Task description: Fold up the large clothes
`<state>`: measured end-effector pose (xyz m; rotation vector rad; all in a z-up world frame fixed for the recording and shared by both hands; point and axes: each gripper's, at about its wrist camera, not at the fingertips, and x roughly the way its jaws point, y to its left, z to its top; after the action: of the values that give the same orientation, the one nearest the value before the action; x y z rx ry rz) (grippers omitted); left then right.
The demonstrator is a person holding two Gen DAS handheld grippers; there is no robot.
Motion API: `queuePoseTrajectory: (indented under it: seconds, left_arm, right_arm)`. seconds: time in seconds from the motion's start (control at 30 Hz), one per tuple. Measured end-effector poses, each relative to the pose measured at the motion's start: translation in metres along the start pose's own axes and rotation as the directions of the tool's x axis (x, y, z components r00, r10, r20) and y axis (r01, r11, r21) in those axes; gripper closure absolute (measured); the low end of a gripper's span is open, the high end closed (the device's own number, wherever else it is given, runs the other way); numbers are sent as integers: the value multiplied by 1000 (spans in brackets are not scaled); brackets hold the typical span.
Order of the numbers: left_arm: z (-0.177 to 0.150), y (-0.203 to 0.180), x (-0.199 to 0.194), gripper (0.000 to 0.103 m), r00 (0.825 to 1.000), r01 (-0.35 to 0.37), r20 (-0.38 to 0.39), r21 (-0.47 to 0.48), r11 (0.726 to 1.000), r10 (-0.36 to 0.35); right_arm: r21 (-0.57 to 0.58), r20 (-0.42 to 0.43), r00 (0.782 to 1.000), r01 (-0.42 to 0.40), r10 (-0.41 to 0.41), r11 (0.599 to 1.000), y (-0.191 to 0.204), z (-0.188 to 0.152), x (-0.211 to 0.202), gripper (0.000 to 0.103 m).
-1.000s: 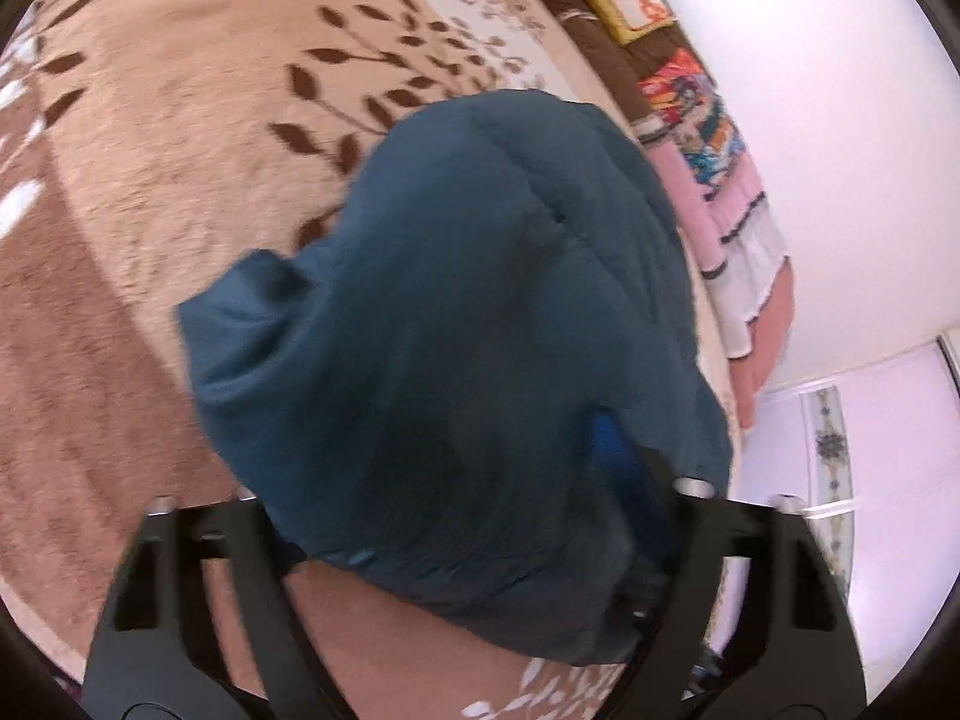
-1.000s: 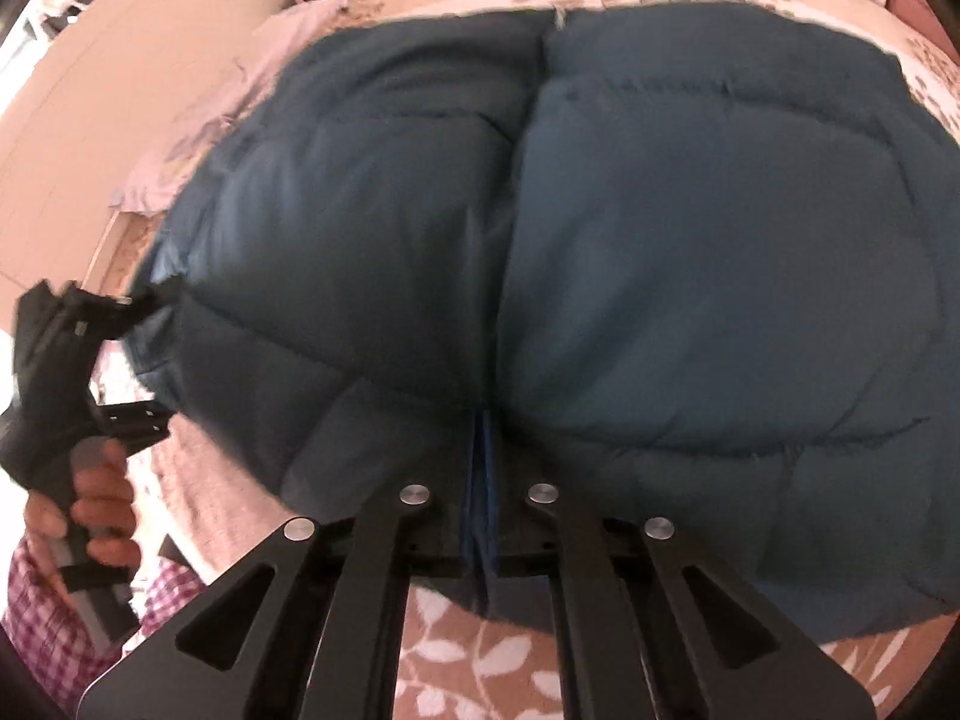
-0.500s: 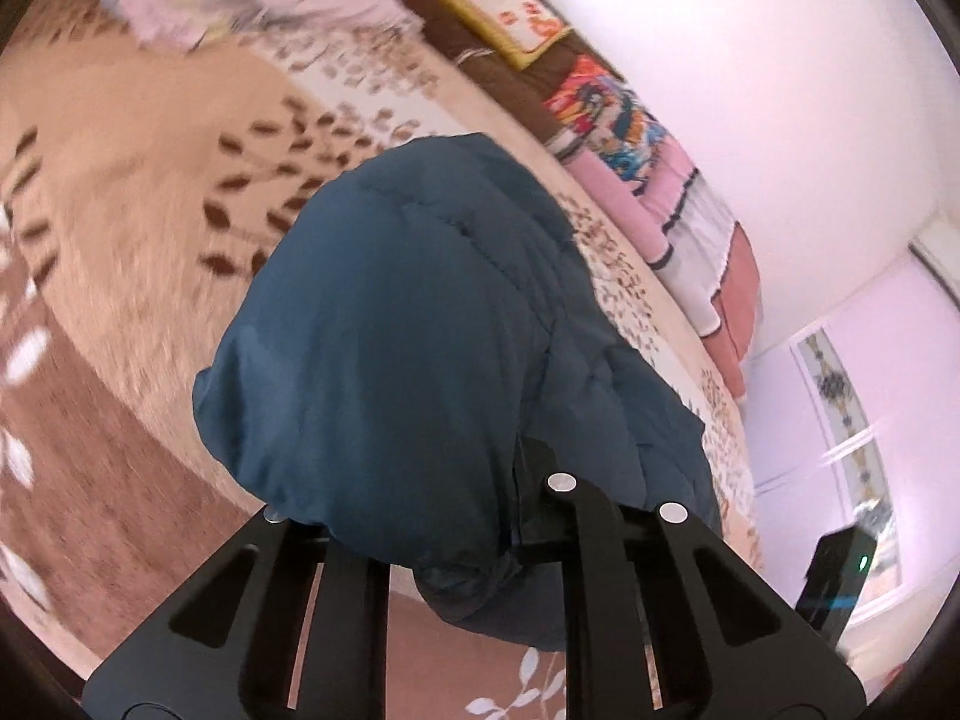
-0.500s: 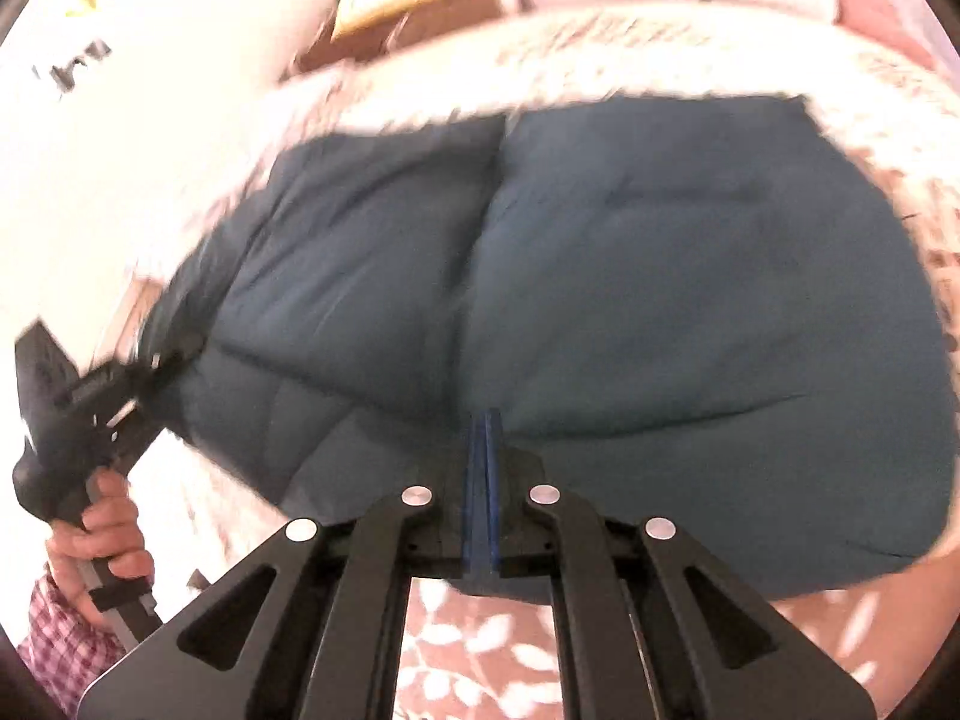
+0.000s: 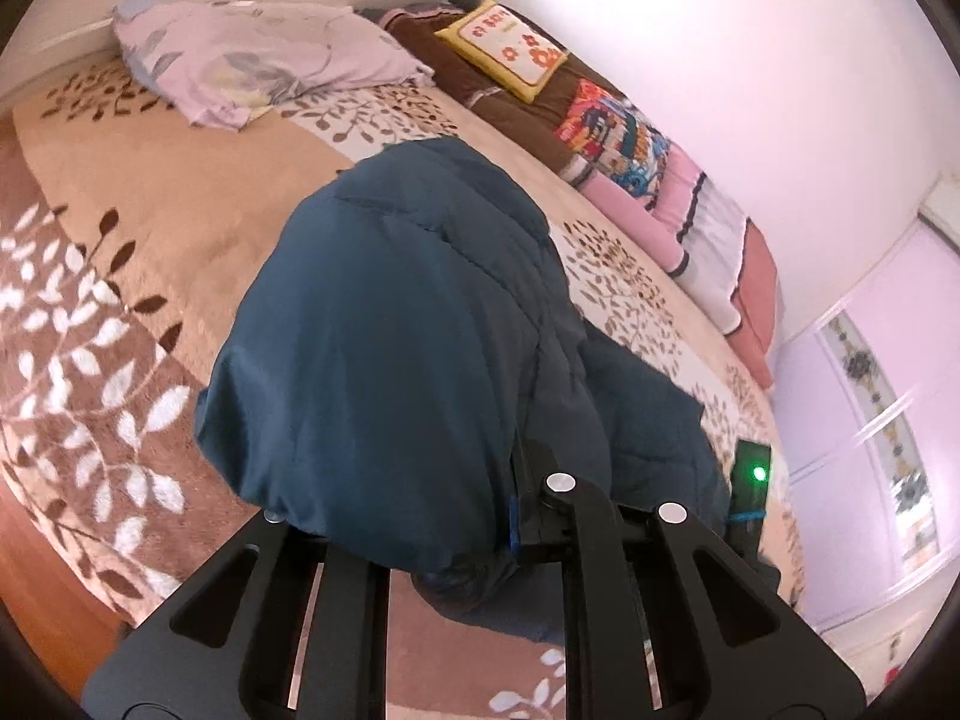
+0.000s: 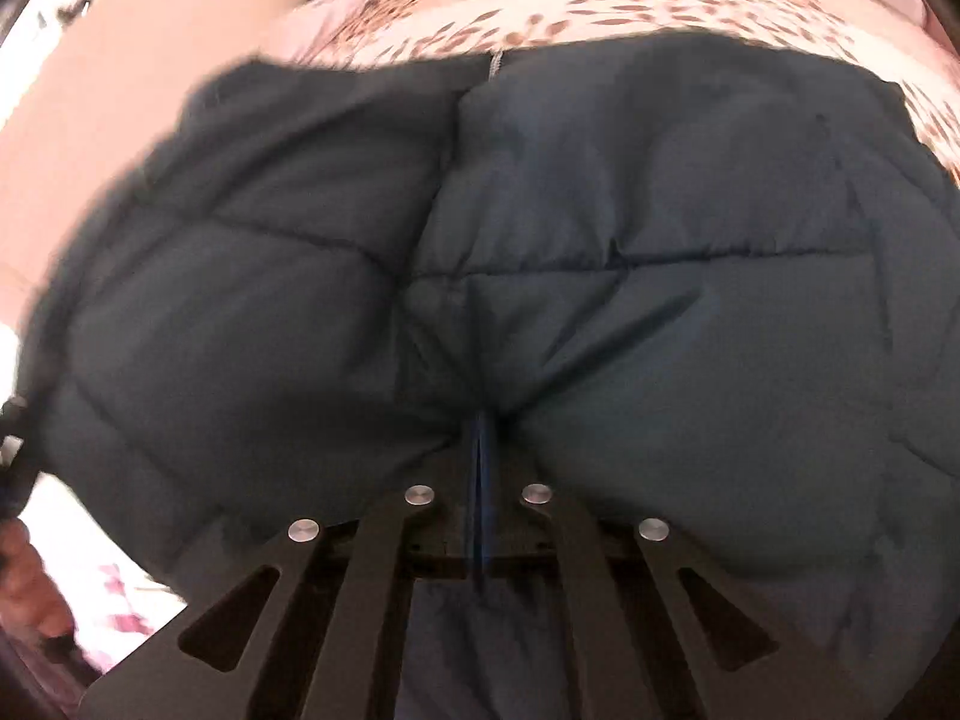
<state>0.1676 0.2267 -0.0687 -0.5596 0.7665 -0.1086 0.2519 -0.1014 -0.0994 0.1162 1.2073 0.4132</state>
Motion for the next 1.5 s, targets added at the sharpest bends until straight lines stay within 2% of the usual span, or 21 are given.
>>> queuePoseTrajectory:
  seconds: [0.03,0.1,0.2,0.27,0.33,0.43,0.53,0.7,0.9,1.0,1.07,1.13,1.17,1.23,1.27,1.3,1.33,1.37,1.4,1.47,1.5]
  left_arm:
    - [1,-4,-1,89,1000,-8,8,20,1000,8]
    - [3,-15,-6,89,1000,-7,26,67,998,5]
    - [6,-36,-12,89,999,-14,43,149,989,8]
    - [7,-54,-16,89,998,-18,58,212,977,6]
    - [6,-75,-21,89,997,-17,72,279,960,-3]
    - [-1,-119,-27,89,996,-8,88,399,917,-30]
    - [-11,-161,-30,90,995,19,75,485,875,-63]
    - [-40,-227,-18,89,993,91,4,590,803,-115]
    - [-114,-289,32,89,974,225,-173,678,700,-146]
    - [-155,-298,58,89,962,264,-249,723,638,-115]
    - [-177,-296,71,88,956,275,-281,743,611,-89]
    - [-194,-292,82,87,950,283,-304,754,592,-67]
    - [-199,-292,85,87,950,282,-307,759,587,-60]
    - [-206,-287,91,86,947,285,-317,754,592,-52]
    - [-211,-285,93,85,946,284,-320,758,587,-45]
    - [-215,-284,96,85,947,283,-320,766,577,-39]
    - [-219,-282,97,85,948,280,-317,777,563,-34]
    - [-221,-282,99,85,949,278,-315,783,557,-31]
    - [-224,-282,99,85,950,275,-311,789,549,-28]
    - [-226,-284,99,83,952,268,-304,797,541,-23]
    - [-225,-284,99,83,951,270,-308,791,549,-26]
  right_arm:
    - [12,-2,1000,3,-3,1000,1,1,-5,102]
    - [47,24,998,-61,60,997,-3,-3,-26,99]
    - [22,139,988,-66,62,998,-16,-27,-86,99]
    - [73,193,980,-62,47,995,-38,-48,-118,99]
    - [188,221,974,-94,51,978,-78,-75,-141,99]
    - [318,178,982,-123,68,940,-120,-98,-130,98]
    - [347,82,991,-126,104,929,-134,-99,-85,98]
    - [379,97,981,-190,166,905,-146,-94,-67,99]
    - [401,125,961,-278,248,873,-170,-98,-64,102]
    - [457,175,926,-377,334,805,-190,-105,-66,101]
    - [514,237,879,-475,414,714,-210,-118,-72,101]
    - [542,296,848,-527,439,654,-230,-134,-82,101]
    - [552,316,846,-532,430,642,-241,-142,-90,101]
    - [568,337,861,-508,380,648,-262,-157,-106,100]
    - [578,345,878,-477,331,662,-275,-165,-118,99]
    - [596,349,901,-426,259,681,-288,-170,-132,99]
    - [607,357,911,-393,205,691,-298,-171,-145,99]
    - [608,385,908,-383,163,695,-308,-169,-163,99]
    - [584,422,895,-391,145,711,-313,-160,-185,99]
    - [497,459,879,-373,128,783,-303,-132,-219,99]
    - [416,460,877,-350,138,839,-286,-105,-236,99]
